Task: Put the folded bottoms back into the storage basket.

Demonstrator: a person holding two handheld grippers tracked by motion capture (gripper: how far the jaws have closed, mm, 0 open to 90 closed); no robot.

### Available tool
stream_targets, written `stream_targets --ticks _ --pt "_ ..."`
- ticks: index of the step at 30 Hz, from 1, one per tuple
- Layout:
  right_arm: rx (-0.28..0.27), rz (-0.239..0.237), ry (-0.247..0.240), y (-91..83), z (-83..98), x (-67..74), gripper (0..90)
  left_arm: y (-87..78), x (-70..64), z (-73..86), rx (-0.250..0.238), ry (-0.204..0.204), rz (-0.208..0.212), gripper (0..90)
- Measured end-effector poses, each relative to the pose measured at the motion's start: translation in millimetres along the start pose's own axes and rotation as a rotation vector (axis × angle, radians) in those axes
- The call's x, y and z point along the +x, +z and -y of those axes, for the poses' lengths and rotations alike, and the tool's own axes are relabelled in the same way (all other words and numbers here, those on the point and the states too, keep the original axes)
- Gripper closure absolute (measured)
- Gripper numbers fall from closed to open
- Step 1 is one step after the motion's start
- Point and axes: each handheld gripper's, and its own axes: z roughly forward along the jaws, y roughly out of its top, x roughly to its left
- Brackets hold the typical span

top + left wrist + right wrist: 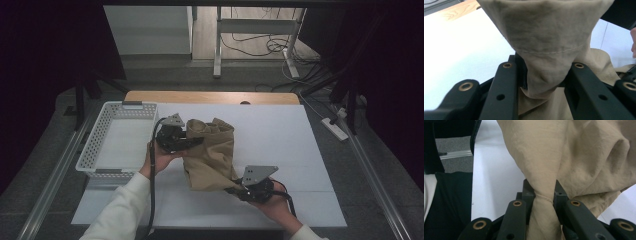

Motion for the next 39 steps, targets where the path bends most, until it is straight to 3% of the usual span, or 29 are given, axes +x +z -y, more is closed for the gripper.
stream_targets --ticks 19,39 --pt "-0.041 0.008 -0.023 -1.0 -14.3 -0.4 77.4 -25.5 -1.9 -8.6 -0.041 0.028 -0.003 71.1" --pt "-0.068 0.016 -0.056 4.0 -39.5 -2.6 77.4 -51.3 2.7 -12.1 -0.091 0.026 -0.034 71.3"
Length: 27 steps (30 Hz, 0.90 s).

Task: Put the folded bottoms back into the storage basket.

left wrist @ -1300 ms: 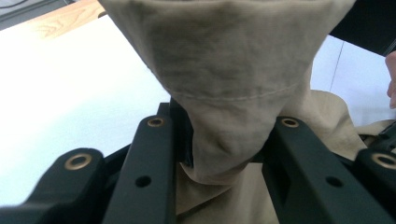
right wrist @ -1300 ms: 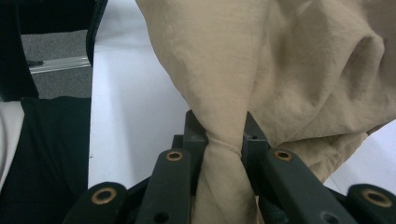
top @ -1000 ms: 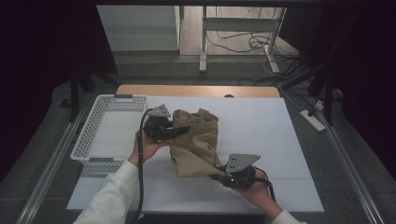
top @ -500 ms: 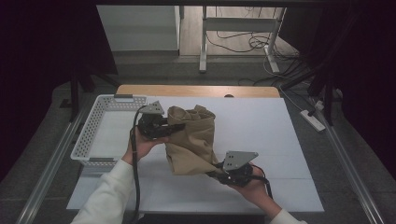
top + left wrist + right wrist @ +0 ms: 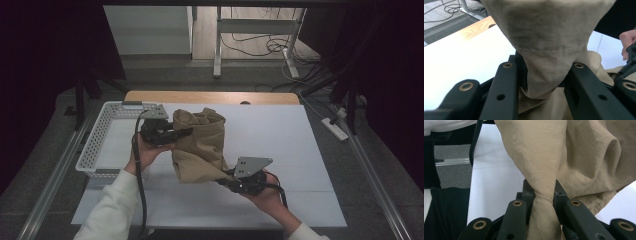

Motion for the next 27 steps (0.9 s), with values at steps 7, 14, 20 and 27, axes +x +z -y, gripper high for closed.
stream_targets --ticks 7,14,20,27 --pt "-0.011 0.004 -0.005 1.2 -6.2 -0.7 77.4 -8.3 2.2 -1.8 -0.017 0.003 -0.009 71.2" --pt "-0.014 -0.002 -0.01 2.8 -12.1 -1.6 77.4 -15.8 3.1 -3.5 -0.028 0.007 -0.013 71.2" --pt "-0.023 0.002 -0.02 5.2 -17.4 -1.8 77.4 -22.3 3.5 -4.6 -0.038 0.011 -0.02 71.2" --pt "-0.033 0.002 -0.025 7.8 -23.8 -2.7 77.4 -28.7 4.9 -5.6 -0.036 0.009 -0.024 71.3"
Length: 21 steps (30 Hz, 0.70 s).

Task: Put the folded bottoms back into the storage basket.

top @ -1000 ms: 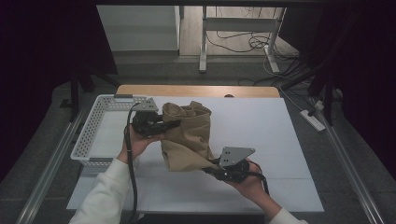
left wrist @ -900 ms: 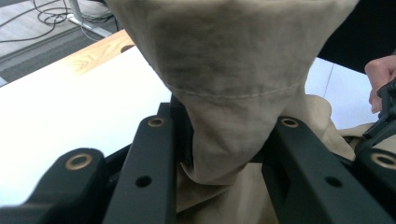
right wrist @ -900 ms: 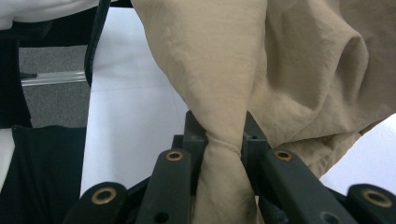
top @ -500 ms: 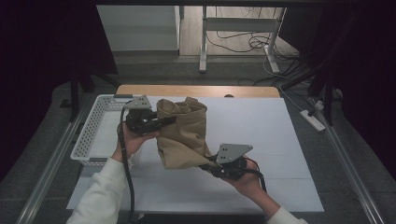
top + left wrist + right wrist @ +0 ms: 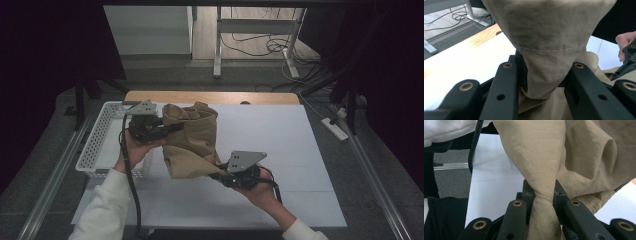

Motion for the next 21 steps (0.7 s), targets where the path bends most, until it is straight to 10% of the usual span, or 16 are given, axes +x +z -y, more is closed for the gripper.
stream_targets --ticks 21 --pt "-0.026 -0.004 -0.011 8.7 -12.9 -1.1 77.4 -18.3 4.5 -2.0 -0.004 0.006 -0.015 71.3"
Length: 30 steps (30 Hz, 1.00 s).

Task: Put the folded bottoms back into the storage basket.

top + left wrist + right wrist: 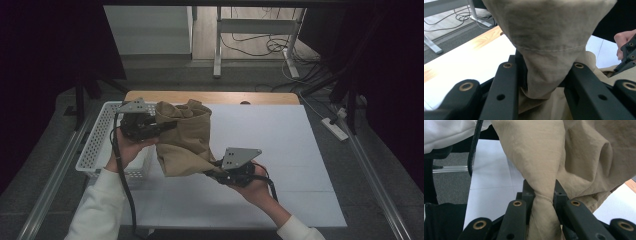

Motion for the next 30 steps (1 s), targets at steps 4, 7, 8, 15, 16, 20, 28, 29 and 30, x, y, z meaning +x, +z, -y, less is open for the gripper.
stream_targets --ticks 4,7,8,15,16,20,28,29,30 --pt "-0.004 -0.002 -0.004 1.6 -2.1 -0.4 77.4 -4.0 1.4 0.1 -0.003 0.0 -0.006 71.3" --pt "-0.002 -0.004 -0.004 2.1 -3.0 -0.5 77.4 -5.7 1.9 0.0 -0.008 -0.004 -0.007 71.3" --pt "-0.005 -0.003 -0.006 2.6 -3.4 -0.6 77.4 -6.8 2.0 -0.2 -0.008 -0.002 -0.008 71.3" --pt "-0.007 -0.007 -0.009 5.0 -6.7 -1.4 77.4 -12.1 1.9 -1.5 -0.012 0.001 -0.016 71.3" --pt "-0.014 -0.008 -0.008 5.9 -7.6 -1.2 77.4 -14.2 2.1 -1.8 -0.014 0.0 -0.018 71.3" --pt "-0.022 -0.01 -0.013 6.9 -10.3 -1.5 77.4 -18.2 1.2 -2.9 -0.02 0.005 -0.023 71.3" --pt "-0.031 -0.016 -0.015 10.3 -14.8 -2.6 77.4 -25.8 4.1 -2.3 -0.02 0.002 -0.038 71.3" --pt "-0.027 -0.02 -0.017 11.6 -15.6 -2.6 77.4 -26.4 4.8 -1.9 -0.017 0.0 -0.041 71.3" --pt "-0.029 -0.021 -0.018 12.9 -16.0 -2.5 77.4 -26.8 5.3 -1.7 -0.015 -0.003 -0.043 71.3"
